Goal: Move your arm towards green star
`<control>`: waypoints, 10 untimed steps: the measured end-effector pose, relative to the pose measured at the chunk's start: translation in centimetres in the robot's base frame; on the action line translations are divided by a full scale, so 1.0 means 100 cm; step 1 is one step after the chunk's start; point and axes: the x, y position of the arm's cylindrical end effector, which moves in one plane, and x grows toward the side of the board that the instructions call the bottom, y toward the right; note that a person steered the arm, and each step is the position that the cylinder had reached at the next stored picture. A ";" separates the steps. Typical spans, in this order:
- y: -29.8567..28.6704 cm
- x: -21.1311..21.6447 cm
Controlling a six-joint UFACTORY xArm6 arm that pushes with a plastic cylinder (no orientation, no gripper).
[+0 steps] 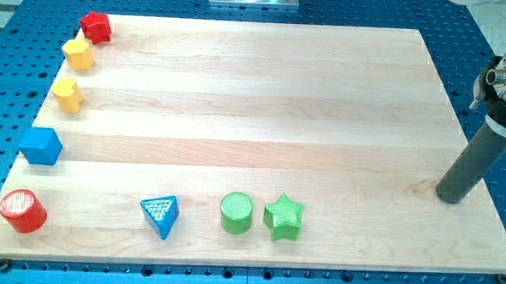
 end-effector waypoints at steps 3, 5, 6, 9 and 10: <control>-0.002 0.000; -0.022 -0.002; -0.022 -0.002; -0.037 0.014; -0.064 0.074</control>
